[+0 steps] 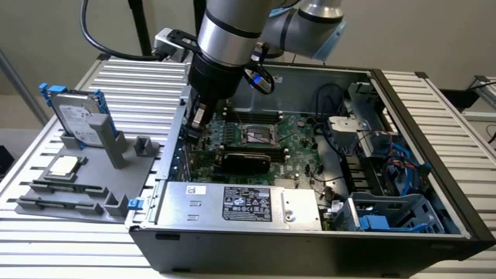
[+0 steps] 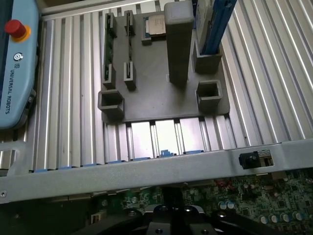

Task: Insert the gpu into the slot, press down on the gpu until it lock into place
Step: 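Press down on the gpu until it lock into place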

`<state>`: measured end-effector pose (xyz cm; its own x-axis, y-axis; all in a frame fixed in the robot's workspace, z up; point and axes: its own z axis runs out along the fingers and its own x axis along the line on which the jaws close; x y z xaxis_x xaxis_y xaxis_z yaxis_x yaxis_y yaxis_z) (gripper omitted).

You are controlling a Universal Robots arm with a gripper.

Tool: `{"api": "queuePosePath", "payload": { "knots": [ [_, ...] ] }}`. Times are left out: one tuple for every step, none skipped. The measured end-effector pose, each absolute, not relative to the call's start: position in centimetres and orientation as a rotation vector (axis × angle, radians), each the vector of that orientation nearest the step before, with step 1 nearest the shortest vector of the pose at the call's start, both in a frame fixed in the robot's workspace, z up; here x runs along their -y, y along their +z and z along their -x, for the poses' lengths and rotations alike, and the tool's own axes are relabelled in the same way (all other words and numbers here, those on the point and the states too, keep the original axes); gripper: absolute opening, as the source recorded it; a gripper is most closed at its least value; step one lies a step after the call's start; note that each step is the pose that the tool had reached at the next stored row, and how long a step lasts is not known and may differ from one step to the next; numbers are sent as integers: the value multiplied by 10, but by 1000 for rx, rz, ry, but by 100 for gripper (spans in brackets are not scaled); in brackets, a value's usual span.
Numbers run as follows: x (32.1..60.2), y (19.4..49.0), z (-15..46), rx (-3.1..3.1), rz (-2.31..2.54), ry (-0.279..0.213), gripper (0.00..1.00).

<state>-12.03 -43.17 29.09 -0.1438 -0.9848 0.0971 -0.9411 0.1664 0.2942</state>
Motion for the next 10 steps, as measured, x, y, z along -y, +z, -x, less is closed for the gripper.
{"api": "queuePosePath", "payload": {
  "knots": [
    [432,291,120,2181,-1855,-236,11],
    [432,291,120,2182,-1854,-237,11],
    [432,291,118,2183,-1854,-238,11],
    [431,292,117,2183,-1855,-238,11],
    [432,294,115,2183,-1855,-237,11],
    [432,295,114,2183,-1855,-235,11],
    [432,295,114,2187,-1858,-230,11],
    [432,296,113,2193,-1863,-222,11],
    [432,296,113,2203,-1871,-208,11],
    [432,296,113,2214,-1880,-192,11]
  ]
}}
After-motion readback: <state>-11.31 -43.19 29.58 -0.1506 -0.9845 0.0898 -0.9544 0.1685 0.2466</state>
